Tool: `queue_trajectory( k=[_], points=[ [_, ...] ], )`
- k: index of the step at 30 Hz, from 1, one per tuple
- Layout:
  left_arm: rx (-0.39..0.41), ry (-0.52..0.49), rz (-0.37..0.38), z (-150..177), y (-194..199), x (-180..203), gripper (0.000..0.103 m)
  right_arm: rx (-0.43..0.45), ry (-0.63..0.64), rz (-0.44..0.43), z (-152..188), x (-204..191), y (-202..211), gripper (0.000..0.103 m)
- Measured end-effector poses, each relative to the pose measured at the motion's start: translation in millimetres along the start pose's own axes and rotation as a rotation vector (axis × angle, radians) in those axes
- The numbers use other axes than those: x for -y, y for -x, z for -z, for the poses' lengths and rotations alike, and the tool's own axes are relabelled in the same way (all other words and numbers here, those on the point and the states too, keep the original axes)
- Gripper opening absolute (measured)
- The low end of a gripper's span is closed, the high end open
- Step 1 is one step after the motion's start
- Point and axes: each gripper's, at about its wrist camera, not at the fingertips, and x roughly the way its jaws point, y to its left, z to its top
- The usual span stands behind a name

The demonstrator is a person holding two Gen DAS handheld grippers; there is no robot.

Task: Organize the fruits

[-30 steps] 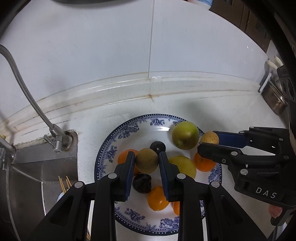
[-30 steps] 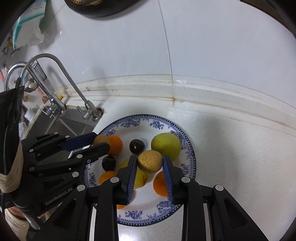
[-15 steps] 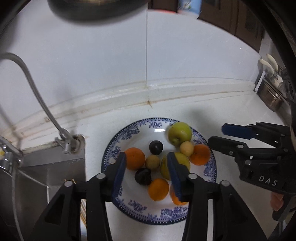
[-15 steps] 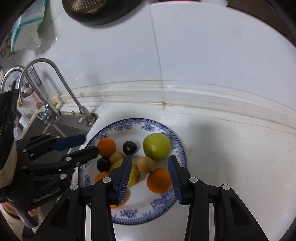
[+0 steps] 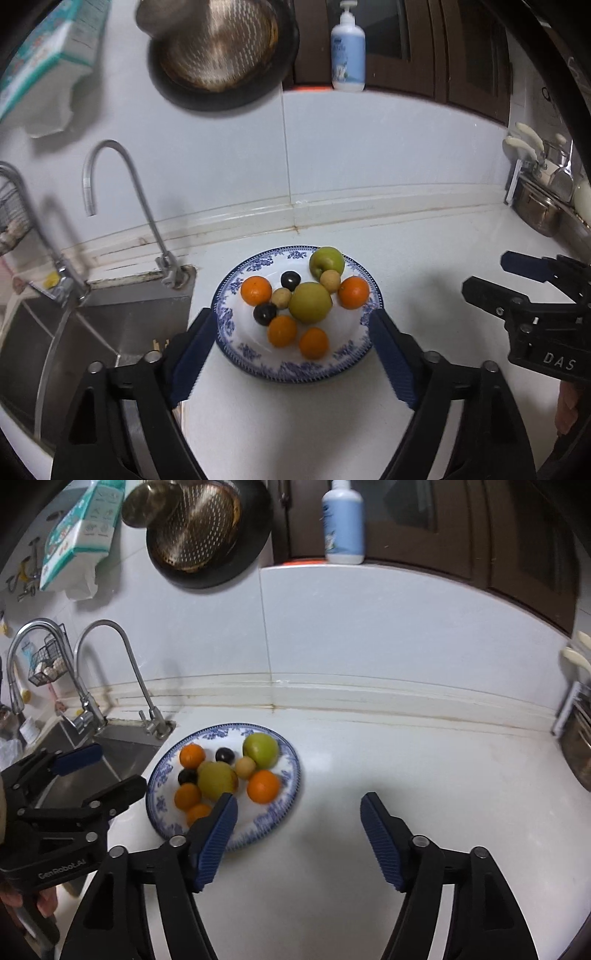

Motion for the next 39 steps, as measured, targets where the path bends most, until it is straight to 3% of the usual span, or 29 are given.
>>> queue_trajectory(
  k=[4,18,39],
  points=[
    [0.026,0.018,-0.016,14.4,28.5,12.2,0.089,0.03,0.014,0.002,17.2,4.2,27.7,0.076],
    [0.086,0.025,-0.051,54.0,111.2,53.7,0.093,0.071,-0.006,-0.02,74.8,22.4,108.8,0.076],
    [0.145,0.023,-0.074,77.7,171.3,80.1,0.097,0.13,-0.006,-0.01,111.3,32.5,175.9,0.076]
  ],
)
